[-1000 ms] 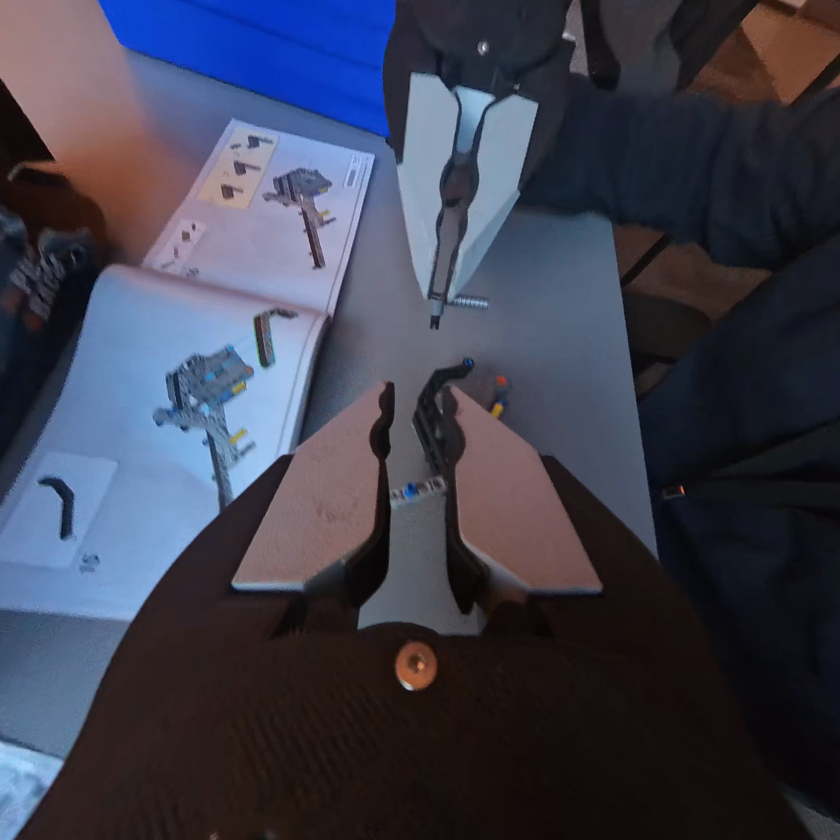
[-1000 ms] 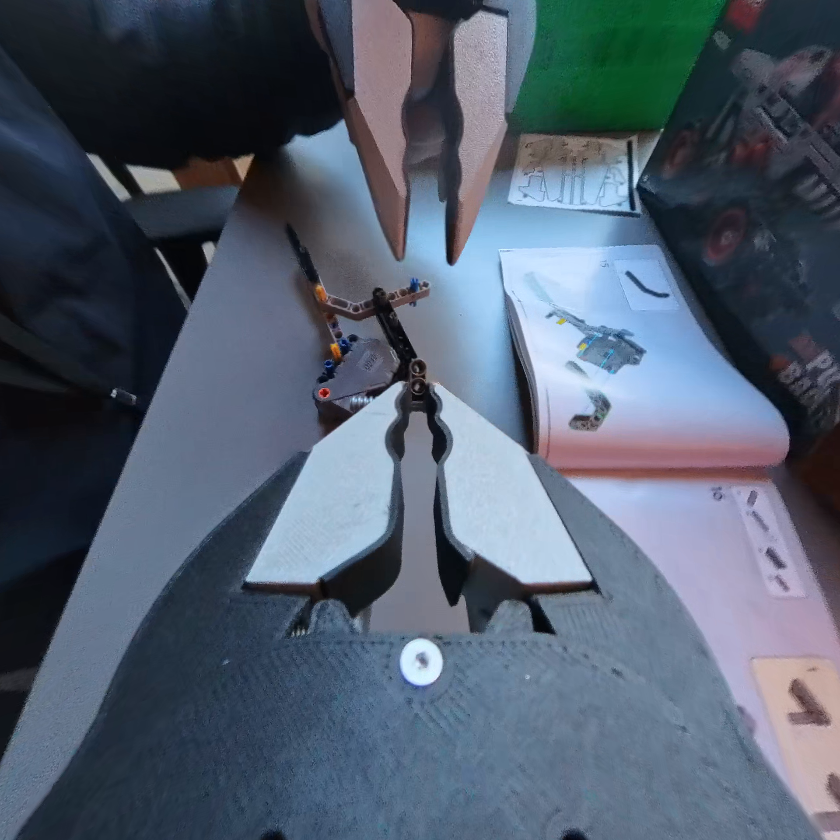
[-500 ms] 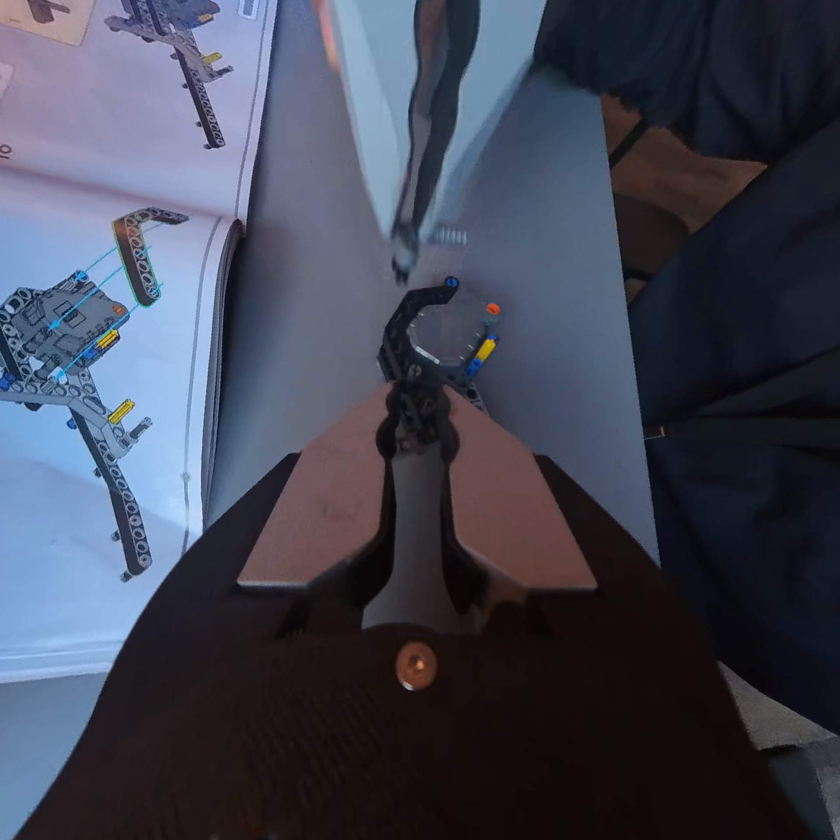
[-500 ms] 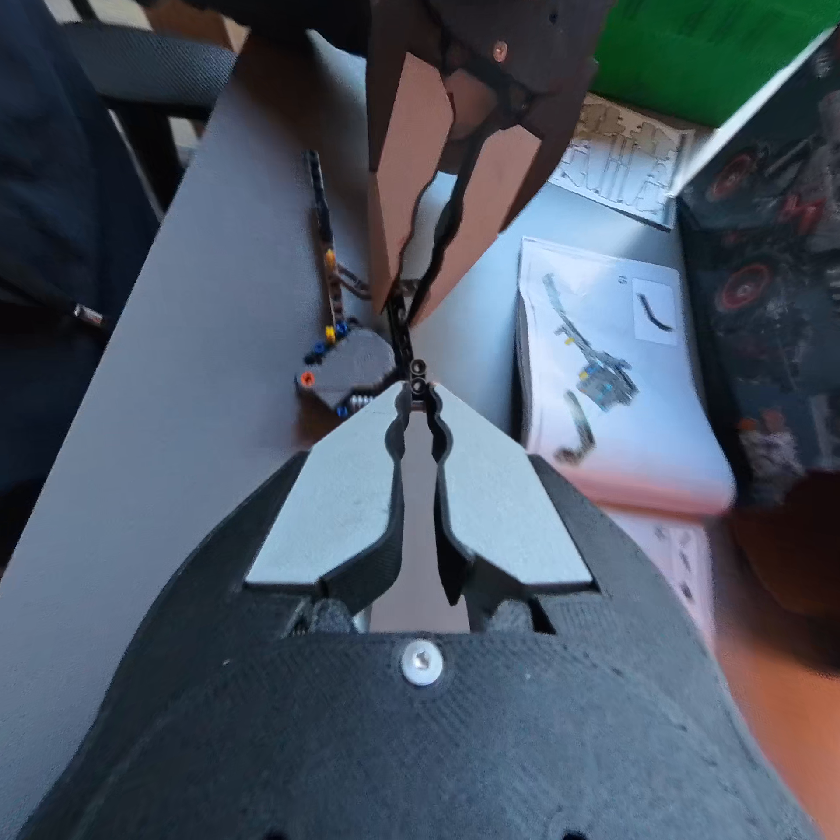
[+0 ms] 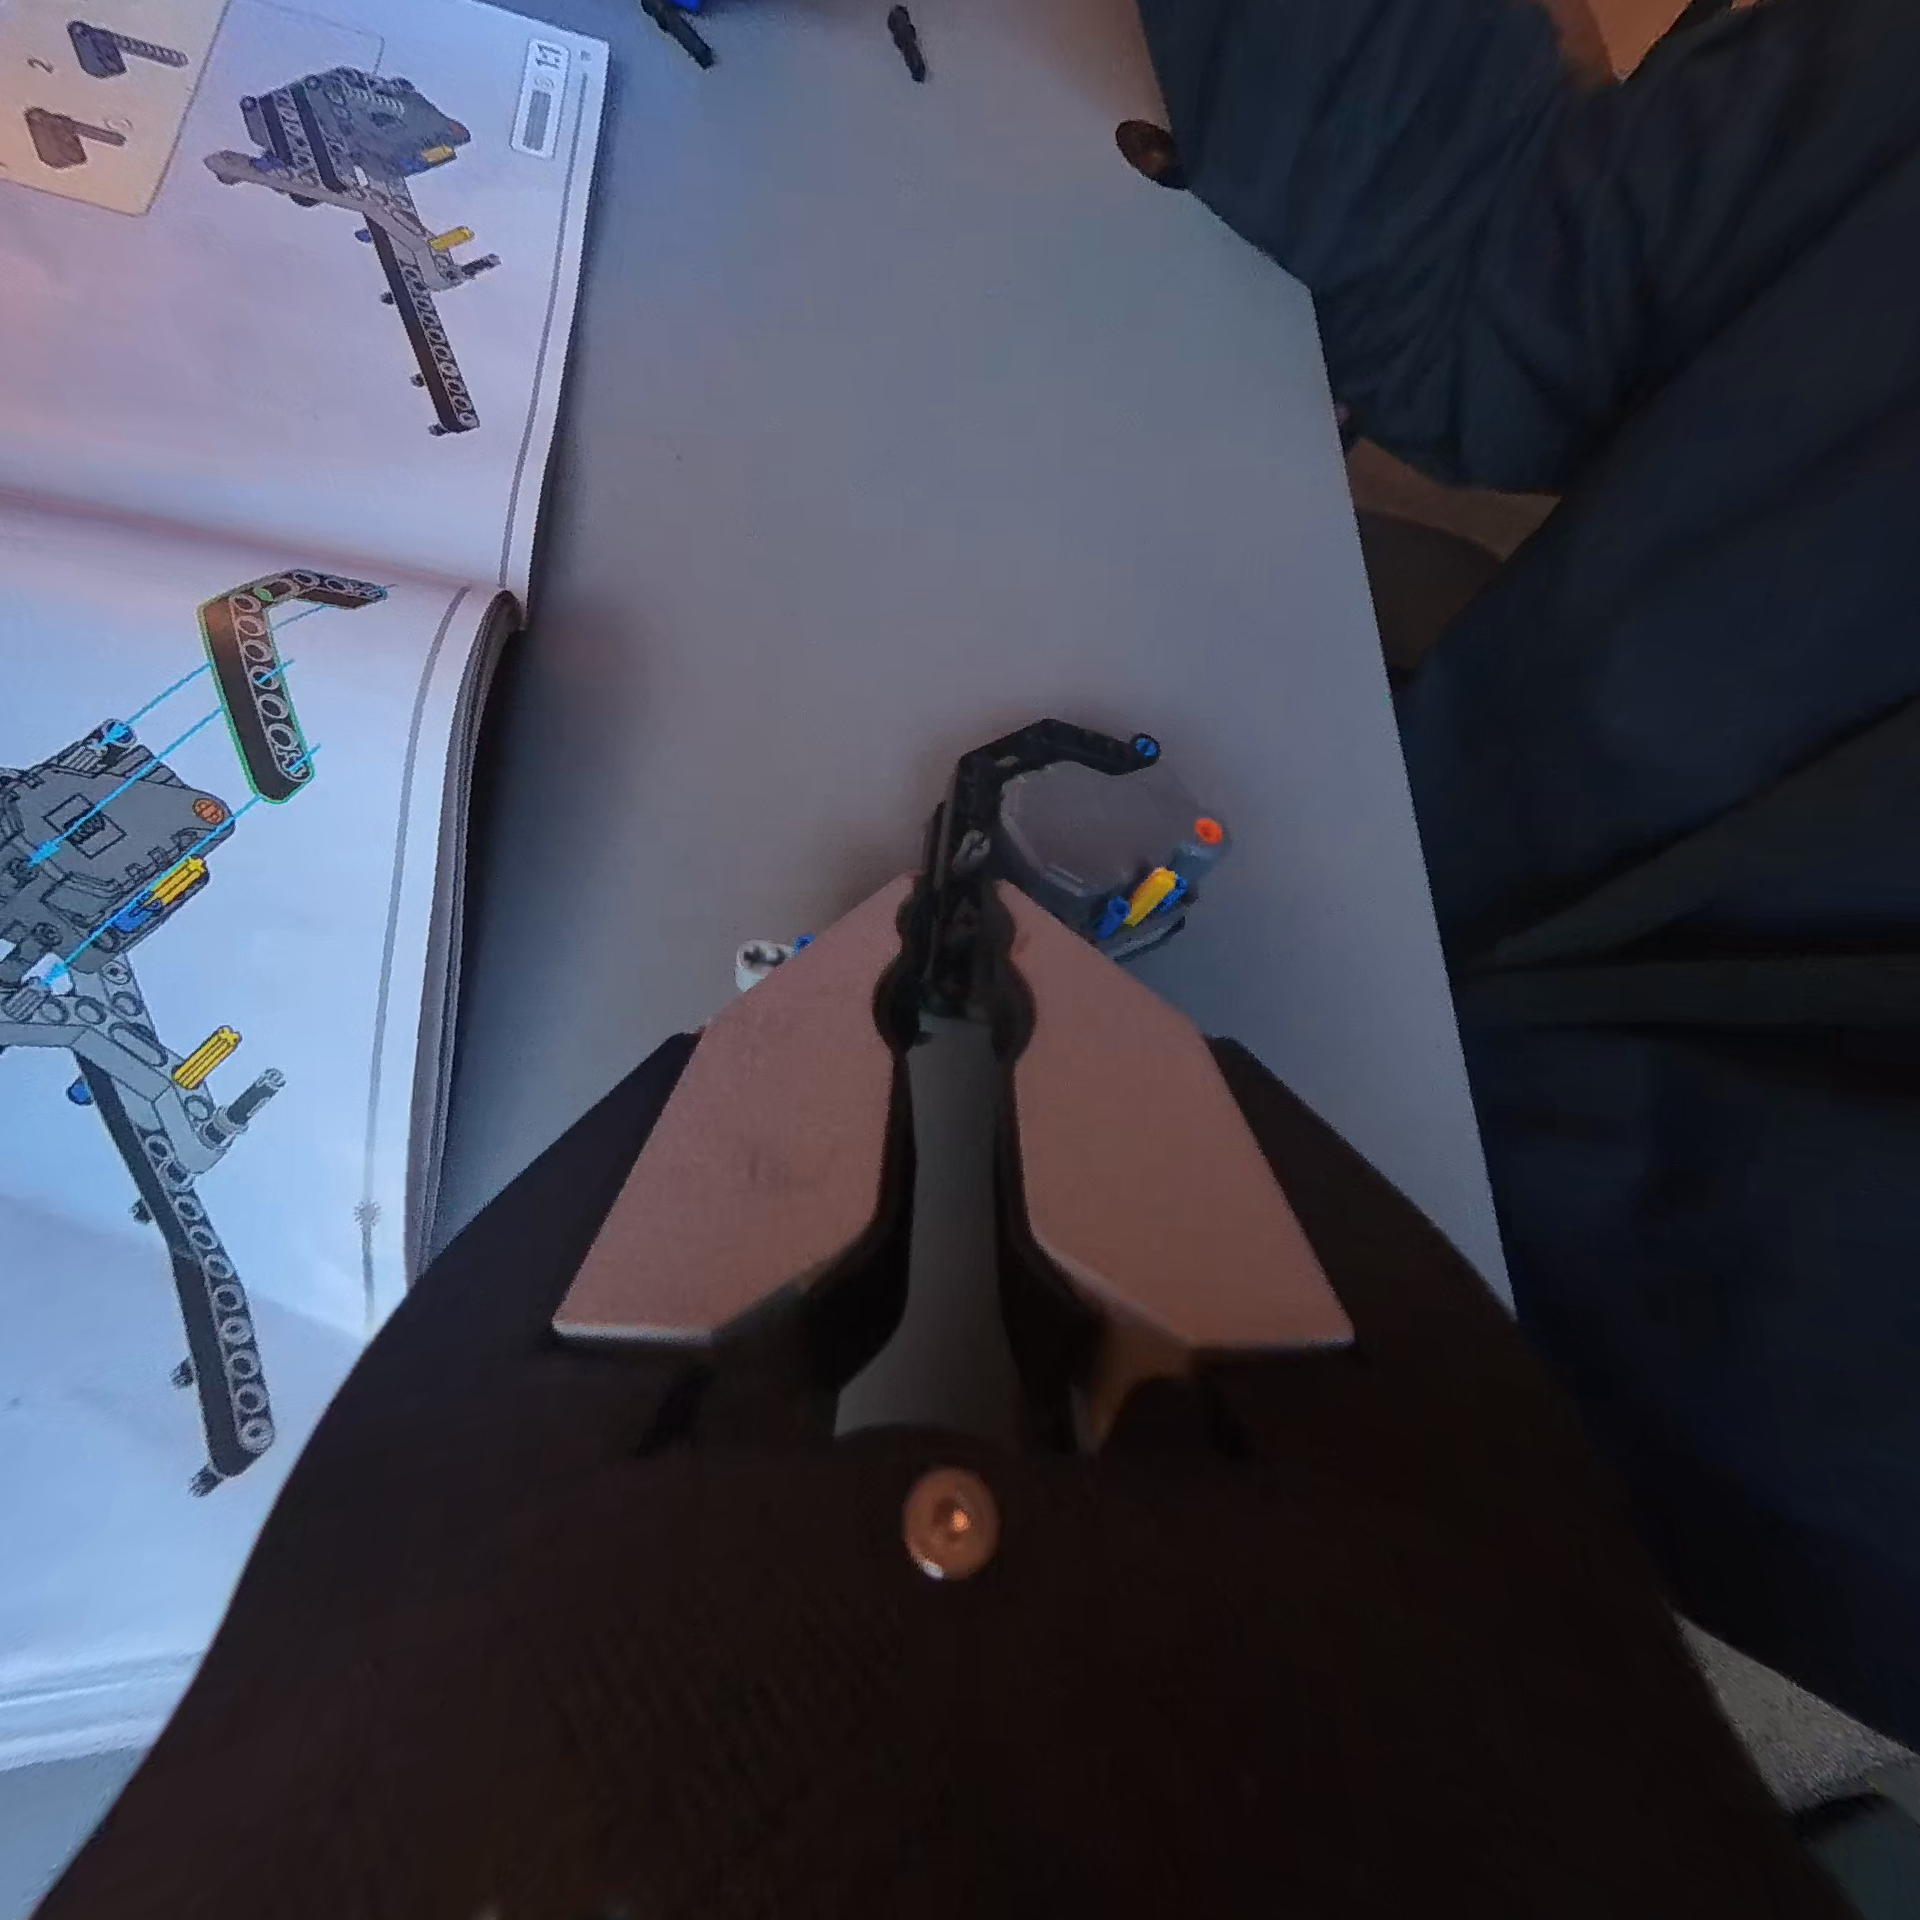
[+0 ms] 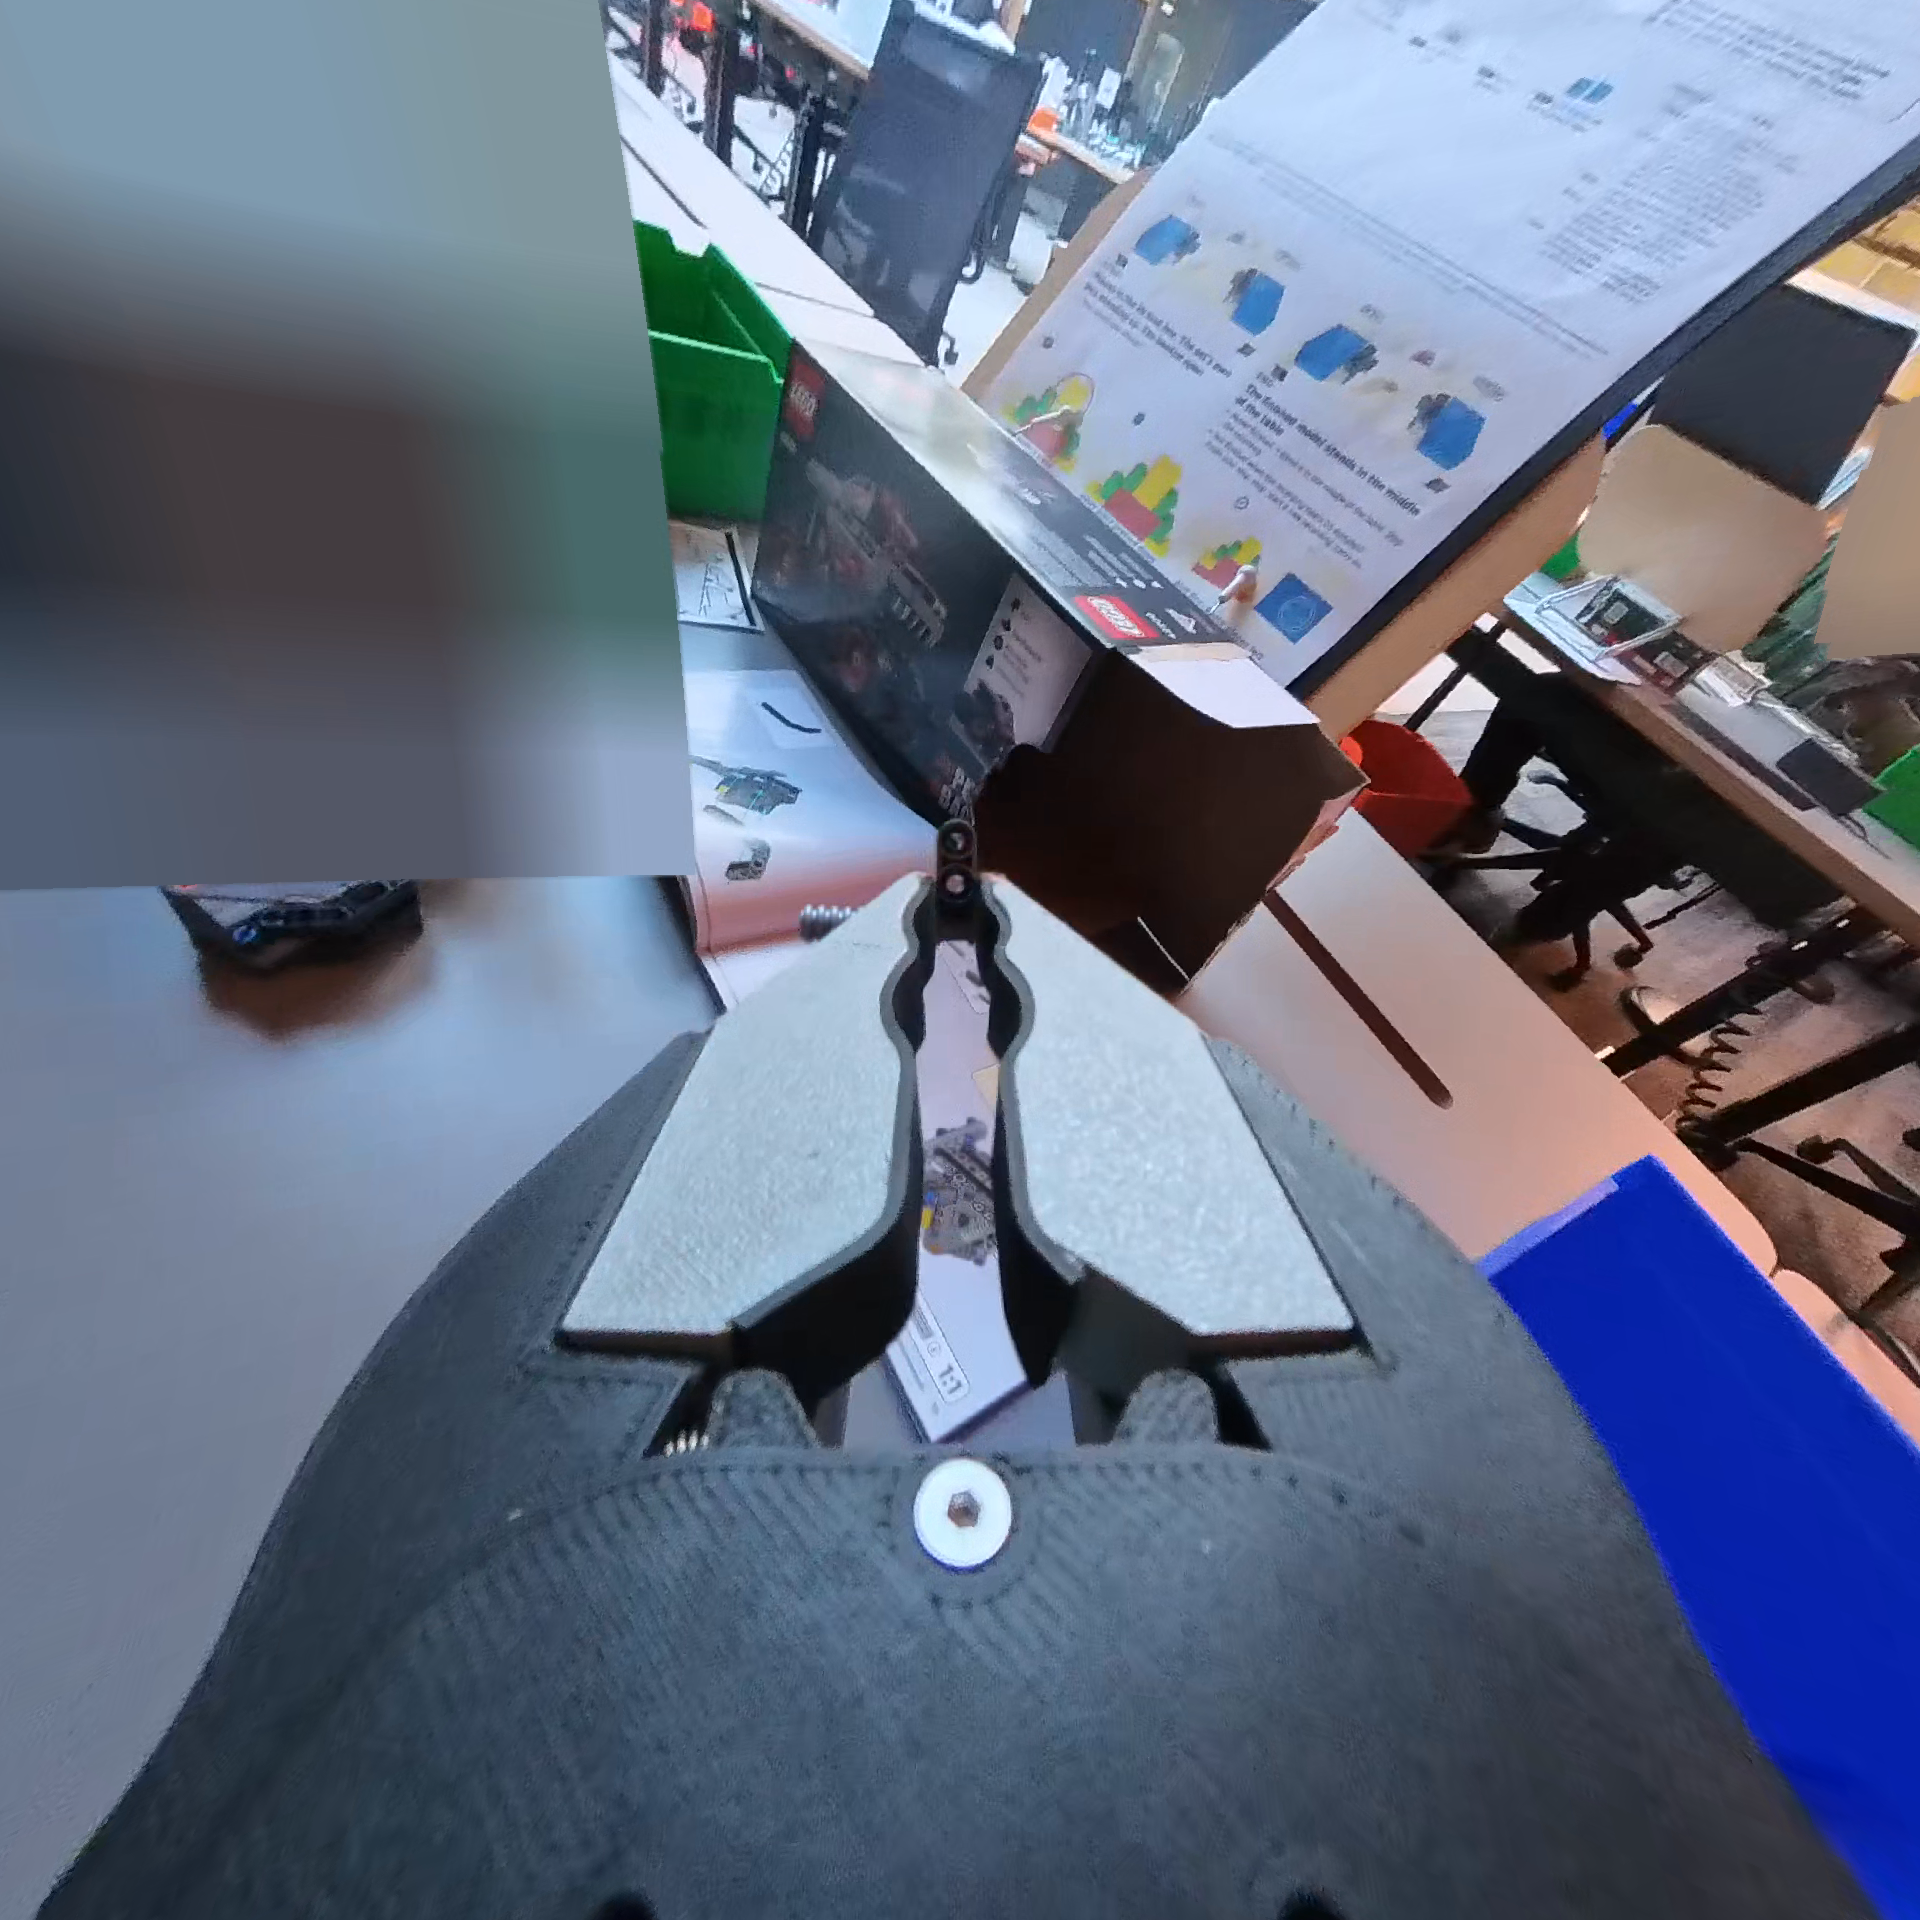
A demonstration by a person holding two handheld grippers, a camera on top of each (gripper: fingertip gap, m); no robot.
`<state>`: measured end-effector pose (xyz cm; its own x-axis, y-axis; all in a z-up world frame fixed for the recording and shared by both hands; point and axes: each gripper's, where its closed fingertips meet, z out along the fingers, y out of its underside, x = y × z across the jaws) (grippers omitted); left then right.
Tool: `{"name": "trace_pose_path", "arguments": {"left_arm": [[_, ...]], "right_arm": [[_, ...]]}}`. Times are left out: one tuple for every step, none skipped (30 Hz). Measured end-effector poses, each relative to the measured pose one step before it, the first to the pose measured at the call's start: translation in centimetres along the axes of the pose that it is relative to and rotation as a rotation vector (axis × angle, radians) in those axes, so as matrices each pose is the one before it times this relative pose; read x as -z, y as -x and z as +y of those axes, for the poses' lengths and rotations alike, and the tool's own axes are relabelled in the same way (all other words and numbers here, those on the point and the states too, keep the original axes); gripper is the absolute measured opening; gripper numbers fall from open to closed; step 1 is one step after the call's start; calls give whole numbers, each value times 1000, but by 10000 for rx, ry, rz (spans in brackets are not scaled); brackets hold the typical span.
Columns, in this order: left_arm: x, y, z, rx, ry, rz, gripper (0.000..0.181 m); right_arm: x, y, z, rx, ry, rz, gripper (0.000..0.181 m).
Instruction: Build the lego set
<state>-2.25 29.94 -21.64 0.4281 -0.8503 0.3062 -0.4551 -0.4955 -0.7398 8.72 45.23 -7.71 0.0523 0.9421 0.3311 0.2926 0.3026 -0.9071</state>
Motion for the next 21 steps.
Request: {"name": "trace_pose_path", "arguments": {"left_arm": [[-92,-67,-47,-19,-43,-5,6],[-82,-28,-60,-28,-47,-22,6],[-87,-22,-66,5,-68,-23,6],[-107,-56,-57,73,-94,3,6],[-122,-163,-4,95,-90,77,7],[-126,-213,0,121,-85,114,7],[-111,-185,6,114,-48,96,7],[-78,-73,-3,60,-14,20,7],[-52,22,5,17,7,-61,8],[-34,45,-19,40,-29,-80,7],[-45,51,-68,127,-74,-65,7],[-44,42,-47,154,-75,-26,7],[-45,-11,-33,153,-91,25,7],[-61,-22,-16,158,-86,68,8],[-45,-6,-43,135,-86,79,8],[-77,46,-81,156,-114,49,9],[-85,63,-114,144,-120,32,9],[-101,58,-108,104,-109,28,9],[-90,26,-96,110,-86,18,10],[-72,7,-76,98,-34,5,10],[-44,-37,-65,23,-28,-5,10]], "right_arm": [[-88,-68,61,-91,-21,47,4],[-74,-167,128,-135,-3,58,4],[-48,-341,67,-204,-81,133,4],[-19,-379,-37,-255,-177,132,4],[5,-266,5,-255,-148,42,4],[13,-256,9,-200,-125,46,4],[13,-274,-26,-151,-141,82,4],[-5,-213,-4,-113,-99,56,4],[5,-169,38,-76,-47,49,4],[12,-182,18,-87,-45,67,4],[25,-175,-44,-108,-95,66,4],[37,-92,-113,-118,-130,18,4],[28,-79,-89,-138,-119,-1,4],[9,-85,-43,-139,-96,-4,4],[11,-89,-4,-107,-69,-1,4],[5,-64,-9,-76,-66,3,4],[6,-30,19,-65,-41,-11,4],[-2,-38,52,-59,9,2,4],[11,-39,1,-16,-8,27,4],[6,61,-22,5,-23,-34,4],[-34,129,28,-21,23,-82,4]]}}
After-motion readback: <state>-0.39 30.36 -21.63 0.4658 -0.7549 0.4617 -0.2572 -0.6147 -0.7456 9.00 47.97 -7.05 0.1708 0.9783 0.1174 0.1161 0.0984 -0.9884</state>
